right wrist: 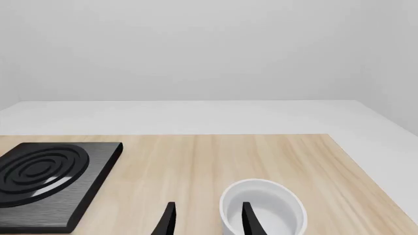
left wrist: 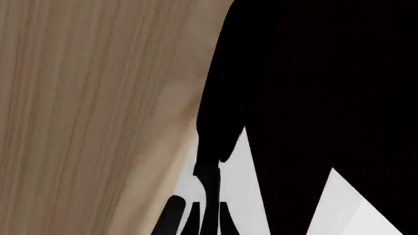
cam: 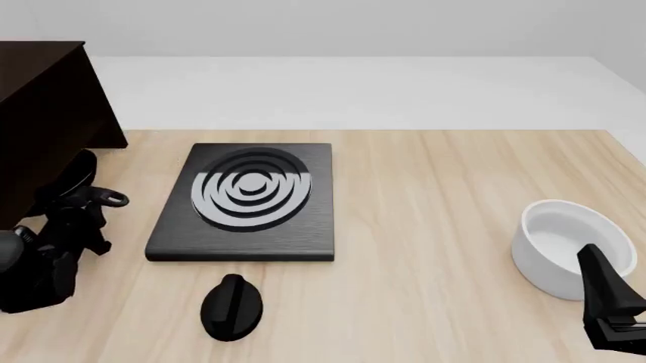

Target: Put the frying pan under the cabinet shelf.

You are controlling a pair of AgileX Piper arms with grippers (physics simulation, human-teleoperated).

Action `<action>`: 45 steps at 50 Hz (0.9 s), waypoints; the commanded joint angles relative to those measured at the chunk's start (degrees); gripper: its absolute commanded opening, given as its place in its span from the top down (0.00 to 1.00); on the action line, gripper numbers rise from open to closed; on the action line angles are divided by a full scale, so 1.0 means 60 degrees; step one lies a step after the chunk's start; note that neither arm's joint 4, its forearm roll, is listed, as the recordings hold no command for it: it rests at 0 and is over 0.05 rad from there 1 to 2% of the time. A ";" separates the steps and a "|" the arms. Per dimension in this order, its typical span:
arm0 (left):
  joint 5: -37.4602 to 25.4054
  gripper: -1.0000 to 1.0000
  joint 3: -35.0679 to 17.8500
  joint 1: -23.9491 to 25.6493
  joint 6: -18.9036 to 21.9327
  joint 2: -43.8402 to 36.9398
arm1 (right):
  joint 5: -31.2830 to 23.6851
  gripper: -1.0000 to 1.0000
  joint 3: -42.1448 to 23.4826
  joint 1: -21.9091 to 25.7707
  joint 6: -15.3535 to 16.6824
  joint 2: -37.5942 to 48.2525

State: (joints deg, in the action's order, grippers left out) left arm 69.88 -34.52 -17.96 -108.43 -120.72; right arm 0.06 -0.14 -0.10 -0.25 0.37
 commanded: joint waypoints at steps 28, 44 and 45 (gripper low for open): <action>-0.3196 1.00 -0.2973 -0.0877 0.7223 -0.3187 | 0.0000 0.00 0.0000 -0.0001 0.0000 -0.0001; -0.2573 0.00 -0.1587 -0.0336 0.6794 -0.2345 | 0.0000 0.00 0.0000 -0.0004 0.0000 -0.0002; -0.2509 0.00 -0.1518 0.0020 0.6367 -0.2521 | 0.0000 0.00 0.0000 0.0001 -0.0001 -0.0001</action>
State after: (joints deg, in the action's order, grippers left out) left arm 69.94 -37.42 -17.06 -108.14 -122.29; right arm 0.06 -0.14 -0.11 -0.25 0.37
